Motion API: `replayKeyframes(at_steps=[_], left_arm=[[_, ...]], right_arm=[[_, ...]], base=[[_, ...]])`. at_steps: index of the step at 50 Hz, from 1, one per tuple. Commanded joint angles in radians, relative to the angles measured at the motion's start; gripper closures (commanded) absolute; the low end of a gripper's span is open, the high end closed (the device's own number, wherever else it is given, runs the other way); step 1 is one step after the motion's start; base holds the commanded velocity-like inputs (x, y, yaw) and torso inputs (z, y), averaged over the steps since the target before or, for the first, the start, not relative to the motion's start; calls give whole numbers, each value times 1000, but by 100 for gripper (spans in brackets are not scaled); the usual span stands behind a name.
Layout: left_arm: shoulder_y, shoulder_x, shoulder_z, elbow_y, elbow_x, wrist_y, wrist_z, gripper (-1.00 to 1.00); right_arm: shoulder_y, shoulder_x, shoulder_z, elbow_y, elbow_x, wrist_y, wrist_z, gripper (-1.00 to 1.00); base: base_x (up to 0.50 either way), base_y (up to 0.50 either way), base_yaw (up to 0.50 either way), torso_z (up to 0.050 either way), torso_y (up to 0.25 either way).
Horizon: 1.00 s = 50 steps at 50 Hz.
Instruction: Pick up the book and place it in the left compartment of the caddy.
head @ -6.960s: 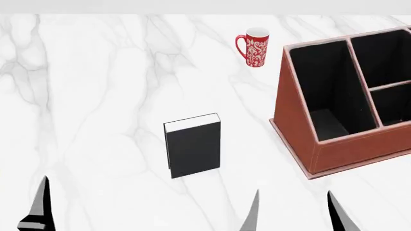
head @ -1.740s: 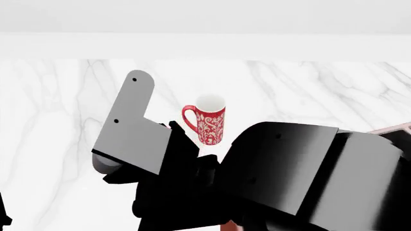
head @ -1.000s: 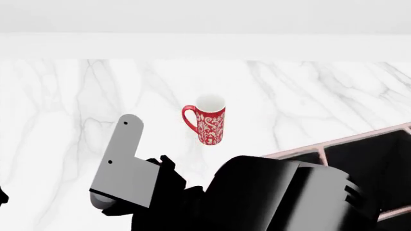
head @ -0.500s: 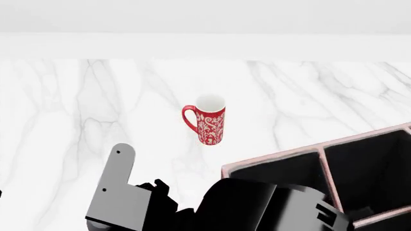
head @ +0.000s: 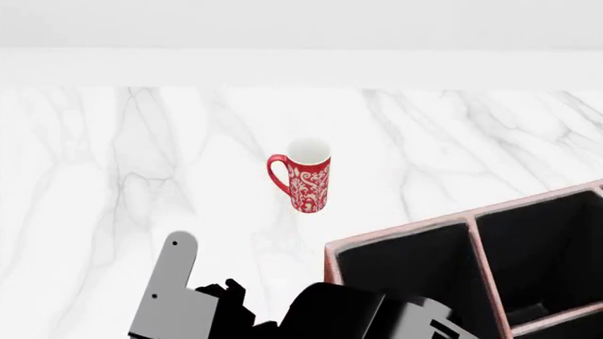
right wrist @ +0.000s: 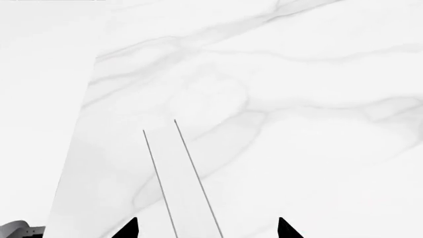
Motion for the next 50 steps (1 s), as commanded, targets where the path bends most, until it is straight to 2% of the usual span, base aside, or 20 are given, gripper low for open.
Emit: replayKeyframes(at_steps=[1,50], left_arm=[[3,-3,-1,4,-5,3,-2,-100],[13,-17,-7,20,-25,8,-11,-100]], right_arm=[[-21,-13,-14,25,-18,-30,-4,-100],[-136,-67,-110,171,-98,-164,-60,-100]], base=[[0,0,0,0,0],[0,0,0,0,0]])
